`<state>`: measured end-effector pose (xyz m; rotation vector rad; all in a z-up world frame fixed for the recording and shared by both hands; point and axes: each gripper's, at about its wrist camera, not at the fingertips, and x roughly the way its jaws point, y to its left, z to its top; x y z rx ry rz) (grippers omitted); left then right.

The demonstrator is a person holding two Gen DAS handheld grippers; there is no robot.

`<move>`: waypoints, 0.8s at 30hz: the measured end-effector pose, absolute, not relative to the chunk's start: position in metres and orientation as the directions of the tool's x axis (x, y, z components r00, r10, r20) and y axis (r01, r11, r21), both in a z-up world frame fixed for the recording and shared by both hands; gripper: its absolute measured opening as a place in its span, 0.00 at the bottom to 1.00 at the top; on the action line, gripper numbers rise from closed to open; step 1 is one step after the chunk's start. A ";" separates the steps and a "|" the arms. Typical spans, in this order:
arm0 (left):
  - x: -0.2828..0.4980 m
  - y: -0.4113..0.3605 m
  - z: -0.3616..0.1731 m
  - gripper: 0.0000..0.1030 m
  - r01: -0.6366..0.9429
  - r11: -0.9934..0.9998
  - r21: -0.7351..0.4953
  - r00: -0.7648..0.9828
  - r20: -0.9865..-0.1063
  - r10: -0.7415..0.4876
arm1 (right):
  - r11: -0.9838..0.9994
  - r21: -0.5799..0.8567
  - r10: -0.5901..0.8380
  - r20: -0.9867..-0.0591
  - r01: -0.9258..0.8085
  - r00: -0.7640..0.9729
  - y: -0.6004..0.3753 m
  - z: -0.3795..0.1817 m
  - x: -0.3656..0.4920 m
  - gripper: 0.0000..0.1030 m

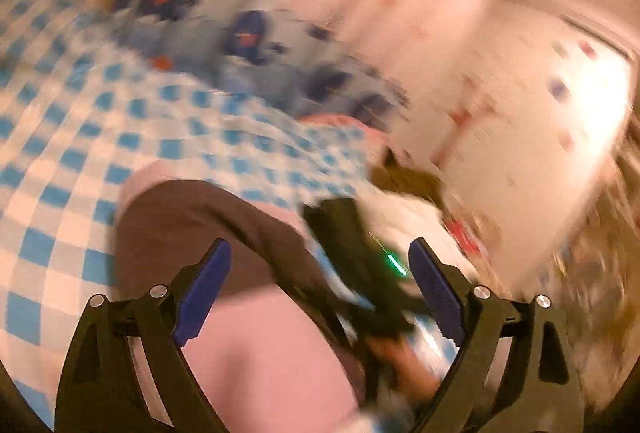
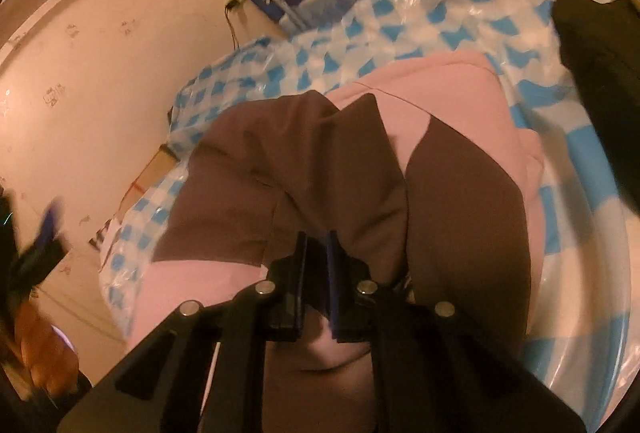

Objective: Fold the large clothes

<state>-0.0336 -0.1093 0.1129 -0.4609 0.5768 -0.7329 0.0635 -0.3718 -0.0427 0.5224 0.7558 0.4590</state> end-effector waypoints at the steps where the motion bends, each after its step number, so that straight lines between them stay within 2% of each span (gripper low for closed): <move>1: -0.015 -0.114 0.098 0.84 0.446 0.649 -0.616 0.591 -0.343 -0.730 | 0.768 0.608 0.566 -0.501 -0.199 0.655 -0.380 -0.048 0.053 0.06; 2: 0.000 -0.120 0.080 0.83 0.410 0.643 -0.646 0.575 -0.364 -0.733 | 0.754 0.626 0.571 -0.478 -0.196 0.667 -0.389 -0.054 0.043 0.06; 4: 0.019 -0.154 0.037 0.84 0.379 0.731 -0.568 0.544 -0.503 -0.672 | 0.724 0.663 0.587 -0.447 -0.192 0.675 -0.397 -0.062 0.037 0.06; 5: 0.022 -0.163 0.019 0.84 0.360 0.768 -0.530 0.549 -0.545 -0.634 | 0.723 0.665 0.587 -0.448 -0.188 0.674 -0.400 -0.063 0.036 0.06; 6: 0.023 -0.169 0.008 0.84 0.341 0.796 -0.501 0.567 -0.566 -0.599 | 0.727 0.661 0.588 -0.460 -0.185 0.665 -0.402 -0.061 0.037 0.06; 9: 0.023 -0.167 0.009 0.84 0.341 0.800 -0.494 0.558 -0.578 -0.595 | 0.775 0.612 0.552 -0.529 -0.162 0.645 -0.405 -0.037 0.029 0.07; 10: 0.024 -0.167 0.009 0.84 0.343 0.809 -0.478 0.555 -0.592 -0.585 | 0.793 0.592 0.525 -0.547 -0.143 0.652 -0.405 -0.026 0.022 0.17; 11: 0.021 -0.165 0.010 0.84 0.340 0.818 -0.464 0.559 -0.600 -0.573 | 0.811 0.571 0.489 -0.543 -0.126 0.683 -0.407 -0.010 0.007 0.43; 12: 0.025 -0.165 0.011 0.84 0.338 0.818 -0.466 0.561 -0.598 -0.572 | 0.823 0.553 0.459 -0.513 -0.130 0.726 -0.407 0.007 -0.010 0.61; 13: 0.026 -0.163 0.010 0.84 0.335 0.814 -0.475 0.561 -0.593 -0.578 | 0.837 0.523 0.432 -0.451 -0.161 0.781 -0.404 0.028 -0.036 0.84; 14: 0.026 -0.164 0.009 0.84 0.332 0.811 -0.482 0.563 -0.588 -0.580 | 0.842 0.505 0.431 -0.417 -0.190 0.801 -0.399 0.037 -0.052 0.86; 16: 0.024 -0.168 0.008 0.84 0.332 0.820 -0.465 0.567 -0.596 -0.568 | 0.859 0.459 0.439 -0.433 -0.226 0.787 -0.383 0.037 -0.067 0.86; 18: 0.020 -0.174 0.008 0.86 0.338 0.832 -0.440 0.569 -0.609 -0.553 | 0.924 0.350 0.341 -0.572 -0.153 0.746 -0.363 0.015 -0.058 0.86; 19: 0.021 -0.174 0.006 0.87 0.342 0.830 -0.440 0.565 -0.610 -0.556 | 0.944 0.311 0.302 -0.674 -0.112 0.675 -0.354 -0.016 -0.044 0.88; 20: 0.022 -0.174 0.003 0.87 0.338 0.831 -0.441 0.563 -0.613 -0.554 | 0.918 0.388 0.345 -0.669 -0.086 0.658 -0.360 -0.044 -0.036 0.93; 21: 0.024 -0.173 0.000 0.87 0.330 0.829 -0.452 0.557 -0.615 -0.558 | 0.893 0.444 0.394 -0.682 -0.080 0.616 -0.367 -0.057 -0.025 0.93; 24: 0.024 -0.176 0.000 0.87 0.331 0.838 -0.435 0.559 -0.625 -0.545 | 0.903 0.421 0.386 -0.701 -0.089 0.600 -0.369 -0.051 -0.022 0.93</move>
